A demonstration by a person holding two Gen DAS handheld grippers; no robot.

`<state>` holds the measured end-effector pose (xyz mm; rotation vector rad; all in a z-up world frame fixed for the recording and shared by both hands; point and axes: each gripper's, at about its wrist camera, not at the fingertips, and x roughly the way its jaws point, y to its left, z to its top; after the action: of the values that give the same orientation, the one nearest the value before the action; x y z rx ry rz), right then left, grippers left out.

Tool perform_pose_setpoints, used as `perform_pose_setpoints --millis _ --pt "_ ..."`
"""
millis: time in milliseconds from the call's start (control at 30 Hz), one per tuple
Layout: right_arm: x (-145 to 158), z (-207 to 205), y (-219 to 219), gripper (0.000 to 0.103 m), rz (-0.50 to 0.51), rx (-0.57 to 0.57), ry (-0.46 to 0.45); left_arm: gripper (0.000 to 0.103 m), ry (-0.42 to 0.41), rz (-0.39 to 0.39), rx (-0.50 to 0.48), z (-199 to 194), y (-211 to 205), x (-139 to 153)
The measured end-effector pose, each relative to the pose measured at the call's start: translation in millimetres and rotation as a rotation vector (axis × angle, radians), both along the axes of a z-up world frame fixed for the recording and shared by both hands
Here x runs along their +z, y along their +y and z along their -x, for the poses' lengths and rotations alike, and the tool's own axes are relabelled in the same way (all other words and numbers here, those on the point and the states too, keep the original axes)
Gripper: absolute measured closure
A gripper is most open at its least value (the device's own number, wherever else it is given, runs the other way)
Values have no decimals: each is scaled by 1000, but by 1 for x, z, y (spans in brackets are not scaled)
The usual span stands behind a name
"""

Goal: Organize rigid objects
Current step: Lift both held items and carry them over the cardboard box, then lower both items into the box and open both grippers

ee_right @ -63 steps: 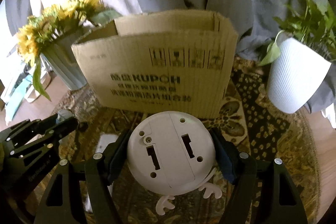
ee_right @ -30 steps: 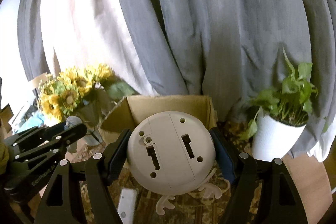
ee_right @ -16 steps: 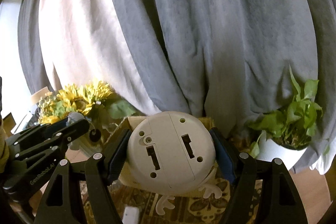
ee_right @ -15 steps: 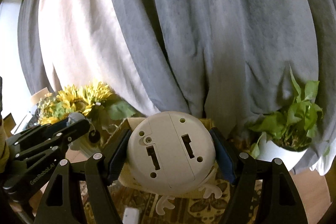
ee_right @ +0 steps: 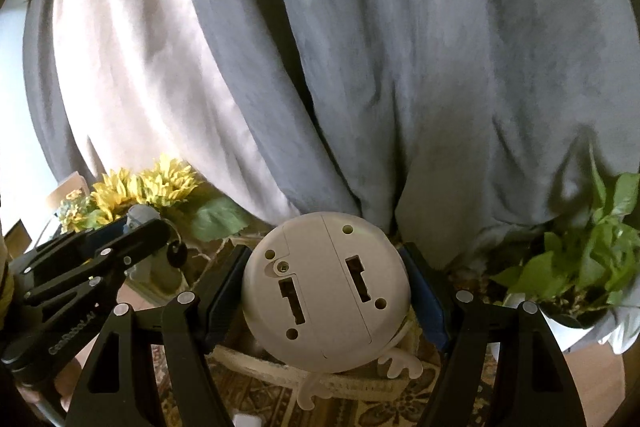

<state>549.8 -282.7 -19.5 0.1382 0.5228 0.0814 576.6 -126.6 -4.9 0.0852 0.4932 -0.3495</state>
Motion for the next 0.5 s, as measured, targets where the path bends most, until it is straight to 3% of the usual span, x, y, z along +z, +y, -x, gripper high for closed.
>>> perform_pose_setpoints --millis 500 --pt "-39 -63 -10 28 -4 29 243 76 258 -18 -21 -70 -15 -45"
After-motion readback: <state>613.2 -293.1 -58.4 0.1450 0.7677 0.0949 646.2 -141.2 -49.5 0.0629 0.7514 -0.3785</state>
